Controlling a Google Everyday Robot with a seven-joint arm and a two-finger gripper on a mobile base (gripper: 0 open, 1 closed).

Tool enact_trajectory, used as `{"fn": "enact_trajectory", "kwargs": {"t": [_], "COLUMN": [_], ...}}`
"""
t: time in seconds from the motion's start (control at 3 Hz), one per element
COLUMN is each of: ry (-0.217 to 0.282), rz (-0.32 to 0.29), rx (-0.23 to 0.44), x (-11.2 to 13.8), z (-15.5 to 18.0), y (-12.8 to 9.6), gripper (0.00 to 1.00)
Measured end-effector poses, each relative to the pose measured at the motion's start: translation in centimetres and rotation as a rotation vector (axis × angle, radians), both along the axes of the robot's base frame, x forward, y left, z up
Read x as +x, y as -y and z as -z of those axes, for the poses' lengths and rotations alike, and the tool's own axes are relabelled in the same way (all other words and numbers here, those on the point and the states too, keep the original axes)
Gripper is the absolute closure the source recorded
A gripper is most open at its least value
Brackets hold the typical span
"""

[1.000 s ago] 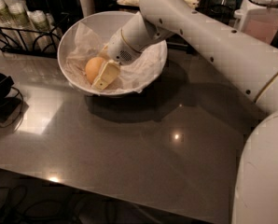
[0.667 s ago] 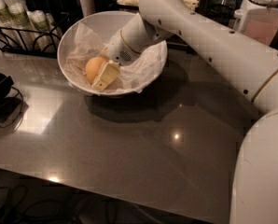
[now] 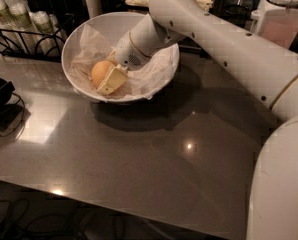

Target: Pick orange from white bowl

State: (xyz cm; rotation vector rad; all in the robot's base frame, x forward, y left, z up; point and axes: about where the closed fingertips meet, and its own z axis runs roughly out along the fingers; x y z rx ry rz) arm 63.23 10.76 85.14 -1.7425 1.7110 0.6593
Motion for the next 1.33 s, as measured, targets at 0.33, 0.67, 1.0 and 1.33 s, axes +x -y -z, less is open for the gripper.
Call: {"fn": "enact_trajectory", "kwargs": {"t": [0.33,0.67,1.0,1.33], "ry": [0.000,-0.009,0.011,0.059], "rz": [0.000,0.010,0.032,0.091], "rx": [0.001,0.049,0.093,0.119], "x": [0.0,0.0,-0.2,-0.2], "z": [0.0,-0.3,-1.8,-4.2], "y": [0.0,0.3,1.5,4.1], "gripper": [0.91,1.00,1.00,1.00]}}
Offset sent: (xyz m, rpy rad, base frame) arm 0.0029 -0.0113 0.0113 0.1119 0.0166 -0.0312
